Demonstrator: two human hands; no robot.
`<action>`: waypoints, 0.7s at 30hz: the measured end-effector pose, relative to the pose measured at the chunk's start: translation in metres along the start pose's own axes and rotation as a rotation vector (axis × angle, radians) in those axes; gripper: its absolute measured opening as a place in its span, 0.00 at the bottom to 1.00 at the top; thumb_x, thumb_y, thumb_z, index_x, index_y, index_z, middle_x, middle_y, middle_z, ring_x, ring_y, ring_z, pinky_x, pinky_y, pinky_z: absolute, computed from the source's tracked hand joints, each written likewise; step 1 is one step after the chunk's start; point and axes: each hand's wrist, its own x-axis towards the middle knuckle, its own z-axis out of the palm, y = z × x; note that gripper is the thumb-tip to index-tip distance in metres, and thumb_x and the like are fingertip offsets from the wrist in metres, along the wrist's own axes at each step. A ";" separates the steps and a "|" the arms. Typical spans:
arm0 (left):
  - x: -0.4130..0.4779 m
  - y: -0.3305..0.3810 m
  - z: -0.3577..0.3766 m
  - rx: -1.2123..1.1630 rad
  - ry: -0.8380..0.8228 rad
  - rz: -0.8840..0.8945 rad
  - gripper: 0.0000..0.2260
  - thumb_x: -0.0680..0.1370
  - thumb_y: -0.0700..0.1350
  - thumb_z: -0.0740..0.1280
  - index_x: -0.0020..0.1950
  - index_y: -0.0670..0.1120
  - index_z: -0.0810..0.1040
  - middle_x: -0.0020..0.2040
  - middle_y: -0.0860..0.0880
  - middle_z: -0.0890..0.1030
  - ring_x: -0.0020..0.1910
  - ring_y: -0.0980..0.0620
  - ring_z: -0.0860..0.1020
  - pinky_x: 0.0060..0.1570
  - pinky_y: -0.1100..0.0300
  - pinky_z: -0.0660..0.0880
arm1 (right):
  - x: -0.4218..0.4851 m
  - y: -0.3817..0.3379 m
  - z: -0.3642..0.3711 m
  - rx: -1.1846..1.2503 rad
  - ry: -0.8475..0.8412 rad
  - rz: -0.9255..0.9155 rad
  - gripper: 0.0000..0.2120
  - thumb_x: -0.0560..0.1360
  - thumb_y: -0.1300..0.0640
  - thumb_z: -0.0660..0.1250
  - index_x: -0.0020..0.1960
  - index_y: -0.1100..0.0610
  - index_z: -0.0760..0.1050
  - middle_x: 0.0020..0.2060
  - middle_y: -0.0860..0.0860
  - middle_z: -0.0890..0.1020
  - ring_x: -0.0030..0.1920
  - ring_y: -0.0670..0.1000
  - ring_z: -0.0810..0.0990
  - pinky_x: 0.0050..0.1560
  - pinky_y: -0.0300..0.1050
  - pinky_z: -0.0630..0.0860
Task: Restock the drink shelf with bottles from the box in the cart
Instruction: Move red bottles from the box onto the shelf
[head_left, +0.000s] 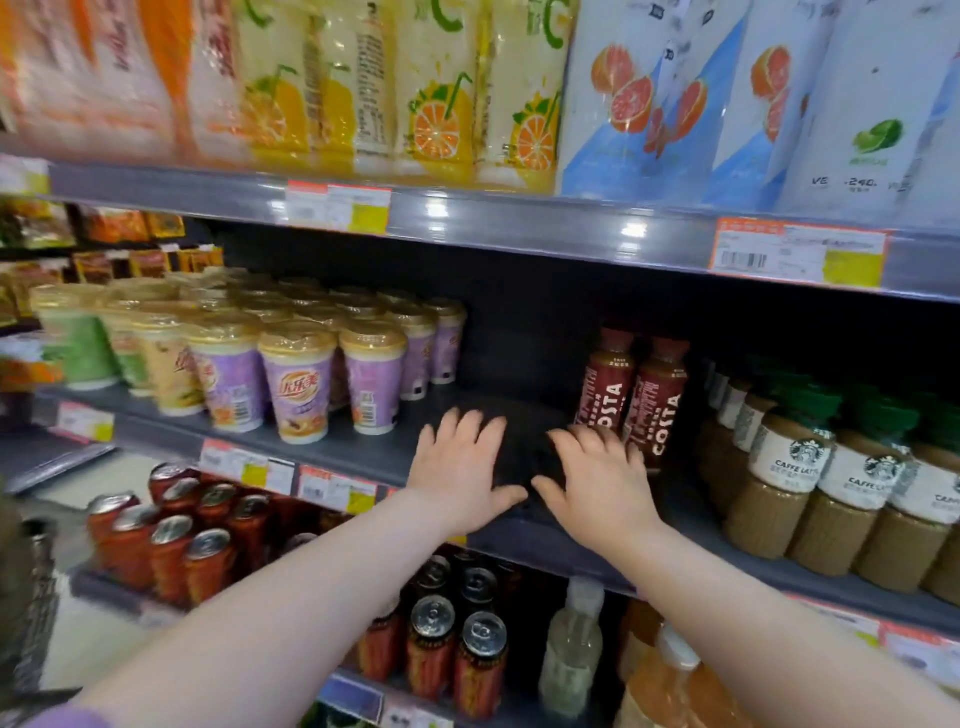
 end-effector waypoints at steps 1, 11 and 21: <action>-0.010 -0.011 -0.003 -0.004 -0.013 -0.023 0.38 0.73 0.66 0.60 0.76 0.50 0.51 0.75 0.47 0.56 0.75 0.42 0.51 0.71 0.44 0.53 | 0.001 -0.013 0.000 0.013 -0.022 -0.016 0.28 0.76 0.39 0.57 0.73 0.48 0.59 0.71 0.48 0.64 0.72 0.55 0.58 0.70 0.57 0.57; -0.198 -0.198 -0.053 0.092 -0.115 -0.371 0.39 0.72 0.66 0.61 0.76 0.49 0.52 0.75 0.46 0.56 0.75 0.42 0.51 0.71 0.43 0.52 | -0.028 -0.247 0.013 0.112 -0.123 -0.304 0.30 0.75 0.37 0.57 0.73 0.48 0.58 0.71 0.47 0.64 0.72 0.53 0.59 0.69 0.55 0.59; -0.433 -0.349 -0.102 0.179 -0.237 -0.762 0.38 0.72 0.66 0.61 0.76 0.50 0.52 0.75 0.47 0.57 0.75 0.42 0.52 0.70 0.42 0.53 | -0.111 -0.492 0.040 0.240 -0.284 -0.595 0.29 0.75 0.38 0.57 0.72 0.48 0.59 0.70 0.47 0.65 0.71 0.54 0.59 0.67 0.55 0.59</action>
